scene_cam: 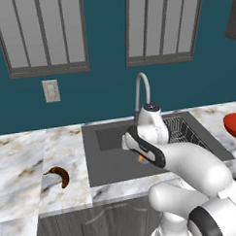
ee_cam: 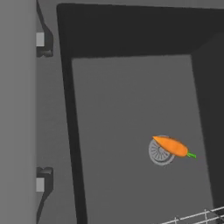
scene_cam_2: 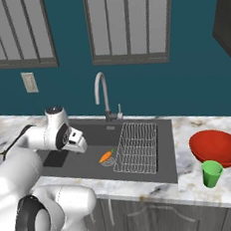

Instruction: Remove the carrot and banana from the sink. Then move the bowl and cup from the counter to the sink for washing.

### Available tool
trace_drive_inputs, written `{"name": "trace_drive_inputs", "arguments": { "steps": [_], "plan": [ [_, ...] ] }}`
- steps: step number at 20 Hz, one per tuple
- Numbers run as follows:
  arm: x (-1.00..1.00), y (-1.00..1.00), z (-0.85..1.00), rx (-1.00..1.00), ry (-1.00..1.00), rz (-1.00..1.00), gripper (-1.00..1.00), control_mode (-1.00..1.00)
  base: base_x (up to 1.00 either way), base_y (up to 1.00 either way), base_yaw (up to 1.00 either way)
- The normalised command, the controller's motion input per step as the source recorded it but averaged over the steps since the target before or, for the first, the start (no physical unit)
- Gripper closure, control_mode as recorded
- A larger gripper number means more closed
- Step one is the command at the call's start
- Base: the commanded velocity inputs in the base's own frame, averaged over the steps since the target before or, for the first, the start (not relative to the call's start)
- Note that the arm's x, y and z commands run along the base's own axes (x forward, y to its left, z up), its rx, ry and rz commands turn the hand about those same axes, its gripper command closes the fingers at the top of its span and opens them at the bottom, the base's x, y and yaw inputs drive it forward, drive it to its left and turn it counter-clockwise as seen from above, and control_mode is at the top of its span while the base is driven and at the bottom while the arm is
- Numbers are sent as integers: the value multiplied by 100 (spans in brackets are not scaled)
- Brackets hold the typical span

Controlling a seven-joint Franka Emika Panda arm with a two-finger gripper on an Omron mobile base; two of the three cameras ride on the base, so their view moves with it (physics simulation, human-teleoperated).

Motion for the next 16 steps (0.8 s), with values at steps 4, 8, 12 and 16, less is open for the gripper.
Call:
{"name": "trace_drive_inputs", "arguments": {
  "steps": [4,8,12,16],
  "plan": [
    [26,-16,-6,-11,-4,0,-100,-100,0,0,0],
    [28,-15,-12,-7,-1,0,-100,-100,0,0,0],
    [29,-16,-13,-1,0,0,-100,-100,0,0,0],
    [25,-14,-11,0,0,0,-100,-100,0,0,0]
  ]
}}
